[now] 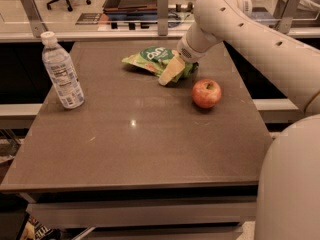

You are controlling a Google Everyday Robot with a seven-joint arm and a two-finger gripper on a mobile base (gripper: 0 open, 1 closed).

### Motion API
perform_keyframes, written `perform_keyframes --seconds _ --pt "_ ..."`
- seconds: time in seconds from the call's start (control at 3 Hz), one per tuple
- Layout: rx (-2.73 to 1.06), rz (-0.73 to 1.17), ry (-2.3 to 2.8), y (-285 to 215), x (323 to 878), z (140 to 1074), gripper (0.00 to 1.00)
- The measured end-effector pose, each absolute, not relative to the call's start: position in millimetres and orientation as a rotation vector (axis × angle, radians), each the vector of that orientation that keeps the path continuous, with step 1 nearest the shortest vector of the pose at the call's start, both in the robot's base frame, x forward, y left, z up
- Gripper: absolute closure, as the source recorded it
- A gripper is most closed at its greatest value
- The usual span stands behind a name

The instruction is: Pick green rice chip bag

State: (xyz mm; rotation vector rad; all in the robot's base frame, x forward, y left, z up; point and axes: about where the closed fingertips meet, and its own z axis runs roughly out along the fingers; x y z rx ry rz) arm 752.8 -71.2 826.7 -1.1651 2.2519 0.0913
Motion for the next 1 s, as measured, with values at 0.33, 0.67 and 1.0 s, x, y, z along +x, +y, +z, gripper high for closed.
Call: perform_keyframes --seconds 0.33,0.67,1.0 --pt "-1.170 0.099 2.253 -68.8 753.6 823.4 0.17" --pt "-1.174 0.101 2.255 -67.3 753.6 820.7 0.41" --pt "-1.174 0.101 2.255 -67.3 753.6 823.9 0.64"
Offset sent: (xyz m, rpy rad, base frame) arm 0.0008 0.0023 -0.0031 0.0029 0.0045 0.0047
